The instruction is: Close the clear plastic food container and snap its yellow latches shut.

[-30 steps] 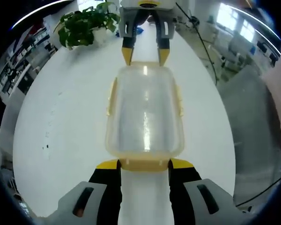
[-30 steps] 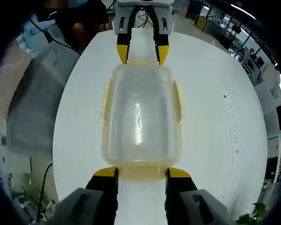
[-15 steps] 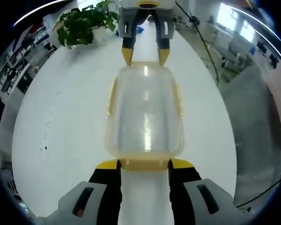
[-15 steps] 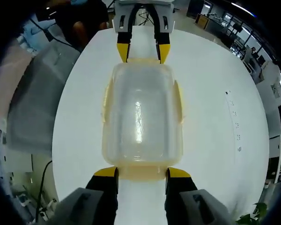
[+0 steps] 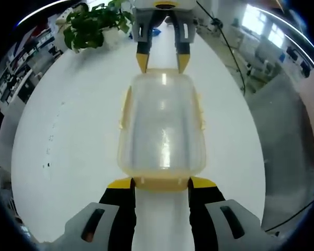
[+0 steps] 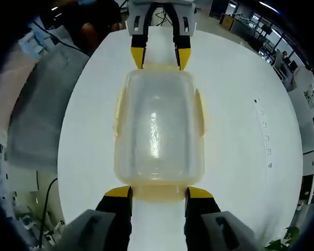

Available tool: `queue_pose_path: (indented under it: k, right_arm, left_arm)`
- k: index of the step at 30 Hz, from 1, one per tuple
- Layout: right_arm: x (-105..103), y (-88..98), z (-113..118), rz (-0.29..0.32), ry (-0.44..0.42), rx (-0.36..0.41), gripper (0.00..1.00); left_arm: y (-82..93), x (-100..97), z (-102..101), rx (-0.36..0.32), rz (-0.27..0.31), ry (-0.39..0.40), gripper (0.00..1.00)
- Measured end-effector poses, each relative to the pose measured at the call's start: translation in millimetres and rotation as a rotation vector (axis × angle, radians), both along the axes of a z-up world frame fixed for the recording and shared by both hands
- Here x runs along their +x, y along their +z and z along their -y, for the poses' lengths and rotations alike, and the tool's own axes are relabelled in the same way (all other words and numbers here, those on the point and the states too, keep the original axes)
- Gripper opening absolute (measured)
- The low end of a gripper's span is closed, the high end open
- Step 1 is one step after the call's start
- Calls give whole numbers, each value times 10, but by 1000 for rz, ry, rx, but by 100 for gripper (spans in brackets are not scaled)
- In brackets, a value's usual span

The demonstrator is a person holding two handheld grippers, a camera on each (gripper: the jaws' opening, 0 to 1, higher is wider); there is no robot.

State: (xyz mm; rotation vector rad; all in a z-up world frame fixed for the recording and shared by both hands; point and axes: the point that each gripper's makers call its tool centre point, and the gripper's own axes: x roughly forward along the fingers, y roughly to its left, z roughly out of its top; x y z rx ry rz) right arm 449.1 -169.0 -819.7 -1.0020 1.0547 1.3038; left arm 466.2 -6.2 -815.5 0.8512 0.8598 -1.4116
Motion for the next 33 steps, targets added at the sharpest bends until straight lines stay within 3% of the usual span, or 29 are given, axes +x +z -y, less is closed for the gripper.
queue_pose_path:
  k: [33]
  right_arm:
    - [12,-105,-9,-3,12,-3,38]
  left_arm:
    - [-129,17,-24,-2,-17,23,38]
